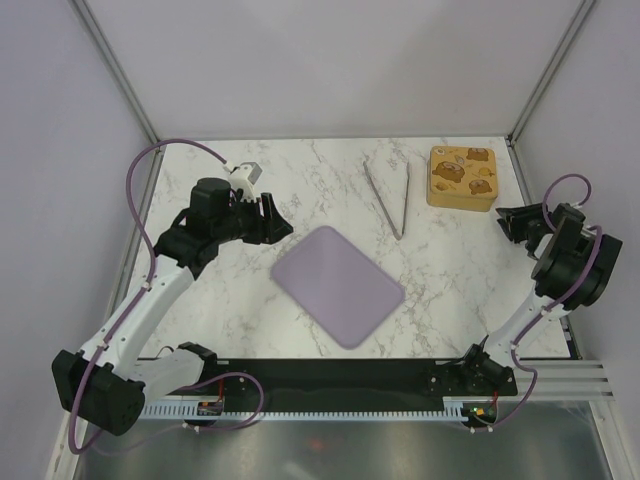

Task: Pack the chocolate

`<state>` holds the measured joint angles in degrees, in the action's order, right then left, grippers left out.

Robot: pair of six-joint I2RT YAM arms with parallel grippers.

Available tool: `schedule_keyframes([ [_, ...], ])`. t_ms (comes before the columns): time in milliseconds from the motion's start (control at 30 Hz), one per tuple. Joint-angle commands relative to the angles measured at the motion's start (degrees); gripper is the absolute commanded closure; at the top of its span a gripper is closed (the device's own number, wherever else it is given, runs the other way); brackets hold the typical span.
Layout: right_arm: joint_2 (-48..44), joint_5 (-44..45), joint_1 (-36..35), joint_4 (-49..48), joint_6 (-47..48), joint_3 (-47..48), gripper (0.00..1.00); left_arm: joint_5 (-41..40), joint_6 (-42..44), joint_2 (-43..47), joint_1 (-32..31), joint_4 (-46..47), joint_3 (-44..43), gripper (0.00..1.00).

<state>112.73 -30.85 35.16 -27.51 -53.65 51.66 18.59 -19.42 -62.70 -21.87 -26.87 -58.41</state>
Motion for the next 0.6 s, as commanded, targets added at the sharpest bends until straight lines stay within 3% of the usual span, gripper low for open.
schedule_keyframes([
  [0,-5.7,4.0,-0.1,8.6,7.5,4.0,0.55,0.7,1.9,1.6,0.3,2.2,0.1,0.39],
  [133,-8.3,7.9,-2.1,19.1,13.6,8.6,0.55,0.6,1.9,1.8,0.3,2.1,0.1,0.39],
  [233,-9.7,12.2,-4.3,23.0,16.0,11.4,0.65,0.5,1.9,2.1,0.3,2.2,0.1,0.39],
  [300,-10.7,14.8,-6.3,25.8,18.6,13.7,0.65,0.3,2.0,2.2,0.4,2.2,0.3,0.39],
  [567,-6.1,25.8,-14.8,36.2,30.4,28.9,0.52,0.3,2.0,2.9,0.4,2.1,0.8,0.38],
])
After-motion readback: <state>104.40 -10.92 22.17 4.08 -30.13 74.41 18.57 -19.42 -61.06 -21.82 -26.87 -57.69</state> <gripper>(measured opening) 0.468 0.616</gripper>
